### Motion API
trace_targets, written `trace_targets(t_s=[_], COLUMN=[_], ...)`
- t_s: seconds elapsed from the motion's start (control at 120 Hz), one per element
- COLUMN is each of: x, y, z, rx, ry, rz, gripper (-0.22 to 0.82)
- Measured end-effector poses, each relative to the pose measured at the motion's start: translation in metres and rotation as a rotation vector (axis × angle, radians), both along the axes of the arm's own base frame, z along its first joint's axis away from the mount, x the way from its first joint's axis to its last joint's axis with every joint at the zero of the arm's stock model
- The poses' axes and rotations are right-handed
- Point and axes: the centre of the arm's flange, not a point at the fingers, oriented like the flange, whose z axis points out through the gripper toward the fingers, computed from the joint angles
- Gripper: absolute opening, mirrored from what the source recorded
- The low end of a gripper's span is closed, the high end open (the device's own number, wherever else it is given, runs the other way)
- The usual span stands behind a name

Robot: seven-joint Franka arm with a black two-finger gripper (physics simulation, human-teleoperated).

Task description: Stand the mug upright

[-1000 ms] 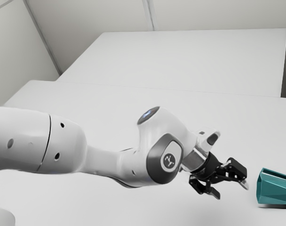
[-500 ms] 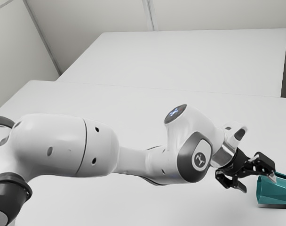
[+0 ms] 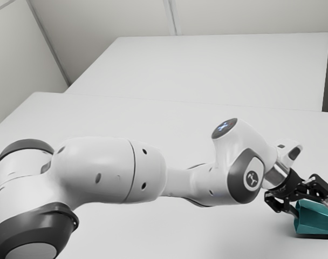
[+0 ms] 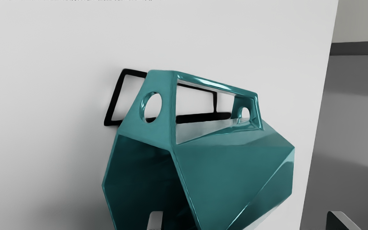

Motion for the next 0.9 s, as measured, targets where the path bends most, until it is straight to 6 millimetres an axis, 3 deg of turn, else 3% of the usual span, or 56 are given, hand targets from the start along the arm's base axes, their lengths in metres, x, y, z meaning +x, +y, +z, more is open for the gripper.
trace_targets(t_s=[0.233,0.5,0.9], x=[0.011,0.012,0.005], y=[-0.007,-0.011,-0.023], z=[-0.009,-0.004,0.009], rx=[0.007,0.004,-0.007], ry=[0.002,-0.011,-0.019], rz=[-0.033,-0.064,-0.076], gripper=[0.32,0.01,-0.15])
